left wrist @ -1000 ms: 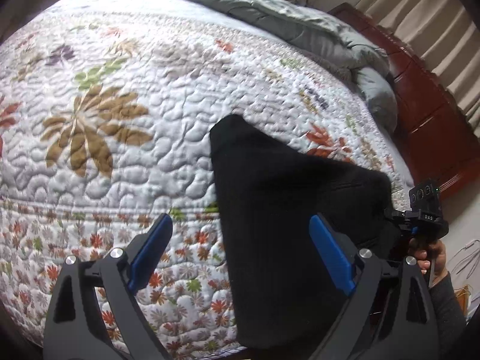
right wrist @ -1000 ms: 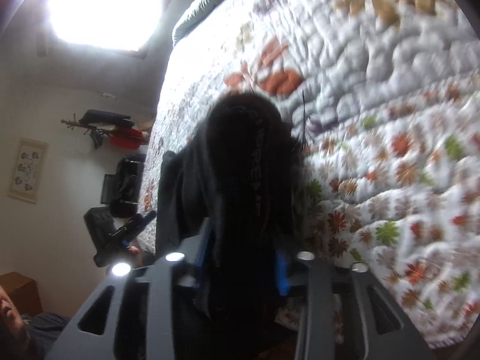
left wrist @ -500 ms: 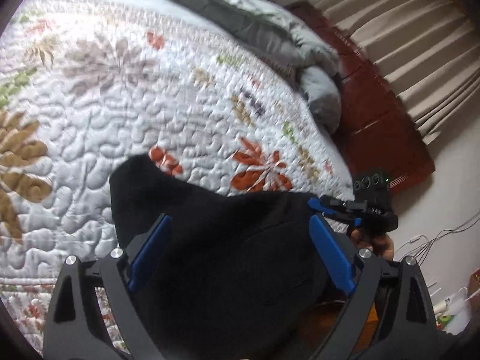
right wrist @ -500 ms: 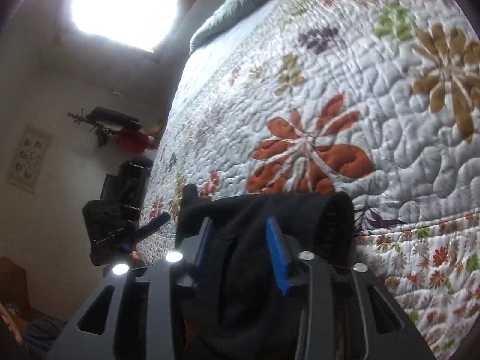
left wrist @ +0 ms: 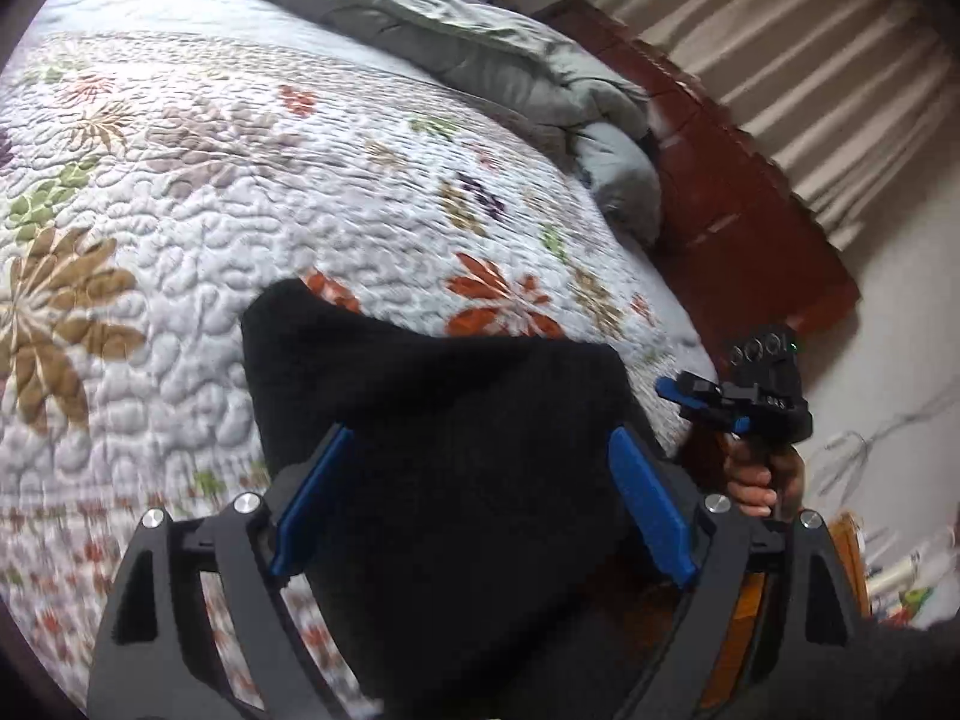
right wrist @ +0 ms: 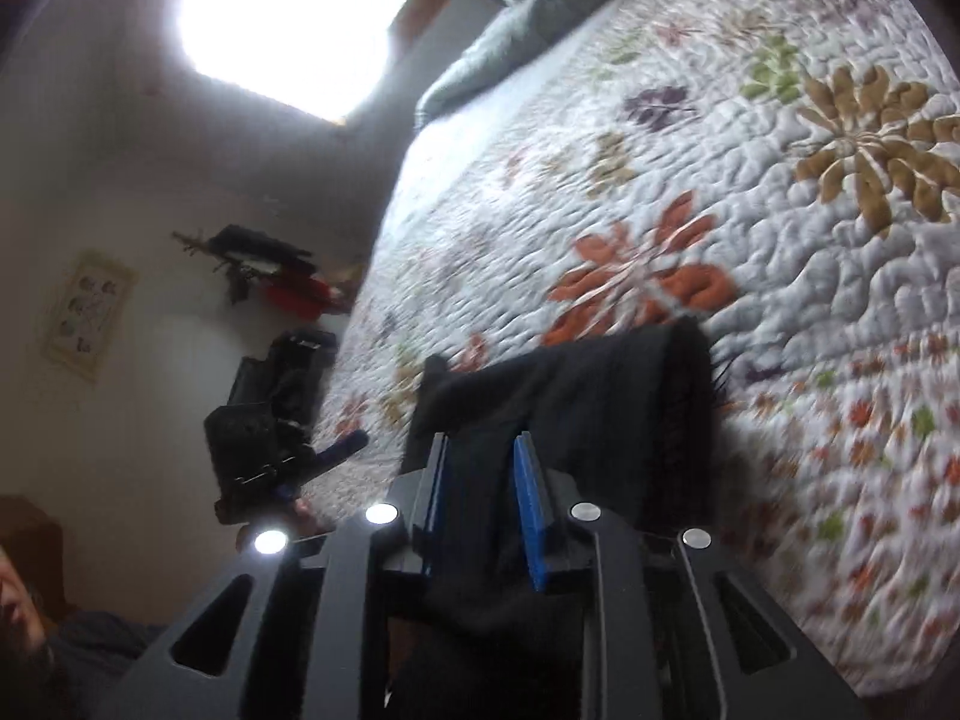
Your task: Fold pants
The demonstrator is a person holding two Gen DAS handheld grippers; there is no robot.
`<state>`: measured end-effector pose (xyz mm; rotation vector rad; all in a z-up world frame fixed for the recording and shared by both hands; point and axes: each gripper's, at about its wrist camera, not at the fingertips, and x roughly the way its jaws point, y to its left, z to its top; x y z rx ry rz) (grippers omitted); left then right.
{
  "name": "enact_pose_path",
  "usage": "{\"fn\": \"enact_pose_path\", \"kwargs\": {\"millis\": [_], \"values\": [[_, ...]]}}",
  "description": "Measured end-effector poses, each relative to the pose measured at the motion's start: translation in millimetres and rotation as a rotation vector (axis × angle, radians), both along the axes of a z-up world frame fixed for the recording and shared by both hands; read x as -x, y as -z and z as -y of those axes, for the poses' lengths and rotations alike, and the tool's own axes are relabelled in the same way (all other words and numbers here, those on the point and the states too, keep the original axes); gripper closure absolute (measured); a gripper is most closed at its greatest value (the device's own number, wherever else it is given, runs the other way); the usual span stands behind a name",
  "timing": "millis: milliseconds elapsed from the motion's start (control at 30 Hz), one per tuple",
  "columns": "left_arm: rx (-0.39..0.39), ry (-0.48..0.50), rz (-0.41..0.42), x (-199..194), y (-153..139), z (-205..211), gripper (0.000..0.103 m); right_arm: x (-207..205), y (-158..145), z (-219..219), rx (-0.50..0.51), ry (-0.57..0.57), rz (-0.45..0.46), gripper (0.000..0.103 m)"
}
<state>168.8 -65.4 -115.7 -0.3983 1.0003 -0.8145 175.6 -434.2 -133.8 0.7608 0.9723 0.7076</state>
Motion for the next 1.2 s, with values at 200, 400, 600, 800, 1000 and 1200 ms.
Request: {"fn": "enact_pose_path", "kwargs": {"millis": [200, 400, 600, 800, 1000, 1200], "values": [[-0.003, 0.050, -0.095, 37.3, 39.3, 2.6, 0.017, 25.9, 56.8, -13.8, 0.057, -0.016, -0.120, 0.084], [0.033, 0.025, -0.147, 32.5, 55.1, -0.9, 0.017, 28.1, 55.8, 22.5, 0.060, 0.096, -0.134, 0.088], [0.029, -0.031, -0.147, 20.3, 45.2, -28.2, 0.010, 4.9, 56.9, 54.2, -0.003, 0.173, -0.187, 0.017], [0.030, -0.069, -0.356, -16.7, 87.6, -40.2, 0.006, -41.3, 86.8, 11.7, -0.006, 0.041, -0.289, 0.016], [0.026, -0.041, -0.408, -37.4, 102.5, -20.8, 0.004, -65.6, 93.9, -23.6, 0.063, -0.053, -0.299, 0.011], [-0.003, -0.022, -0.393, -40.9, 100.0, -0.3, 0.012, -57.7, 89.5, -29.5, 0.120, -0.067, -0.279, 0.036]]}}
